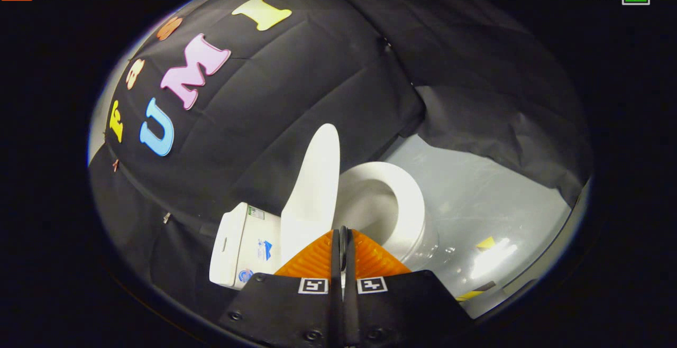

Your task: Open the toilet lid.

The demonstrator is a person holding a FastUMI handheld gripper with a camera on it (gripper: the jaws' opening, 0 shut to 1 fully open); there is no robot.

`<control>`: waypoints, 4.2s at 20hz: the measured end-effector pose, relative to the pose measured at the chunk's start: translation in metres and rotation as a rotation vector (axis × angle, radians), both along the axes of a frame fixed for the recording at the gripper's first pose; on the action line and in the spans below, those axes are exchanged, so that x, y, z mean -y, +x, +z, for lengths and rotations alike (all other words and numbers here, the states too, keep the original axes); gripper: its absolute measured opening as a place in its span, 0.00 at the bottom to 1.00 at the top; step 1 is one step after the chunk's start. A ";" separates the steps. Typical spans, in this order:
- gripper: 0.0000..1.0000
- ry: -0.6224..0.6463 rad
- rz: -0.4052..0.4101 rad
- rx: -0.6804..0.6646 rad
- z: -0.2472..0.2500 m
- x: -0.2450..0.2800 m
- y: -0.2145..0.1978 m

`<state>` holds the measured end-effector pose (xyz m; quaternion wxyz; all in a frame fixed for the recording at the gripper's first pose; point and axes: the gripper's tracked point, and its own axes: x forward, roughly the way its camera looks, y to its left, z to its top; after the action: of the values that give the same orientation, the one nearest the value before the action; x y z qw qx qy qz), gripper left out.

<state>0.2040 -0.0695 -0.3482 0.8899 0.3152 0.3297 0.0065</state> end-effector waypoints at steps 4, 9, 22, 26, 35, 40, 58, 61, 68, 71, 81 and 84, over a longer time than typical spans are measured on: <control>0.05 -0.162 0.024 0.052 0.041 -0.032 0.001; 0.06 -0.218 0.032 0.087 0.075 -0.067 0.000; 0.07 -0.408 0.063 0.172 0.127 -0.144 -0.003; 0.06 -0.469 0.087 0.199 0.140 -0.173 -0.004; 0.07 -0.608 0.155 0.286 0.169 -0.255 -0.008; 0.07 -0.660 0.196 0.327 0.175 -0.290 -0.009; 0.07 -0.733 0.376 0.395 0.164 -0.420 -0.024; 0.07 -0.772 0.394 0.406 0.162 -0.432 -0.026; 0.07 -0.814 0.405 0.409 0.160 -0.446 -0.027; 0.07 -0.809 0.367 0.406 0.158 -0.440 -0.025; 0.99 -0.701 0.394 0.437 0.179 -0.432 -0.036; 0.99 -0.653 0.395 0.479 0.196 -0.426 -0.045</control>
<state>0.1586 0.3570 -0.1520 0.9757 -0.0614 0.1530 0.1446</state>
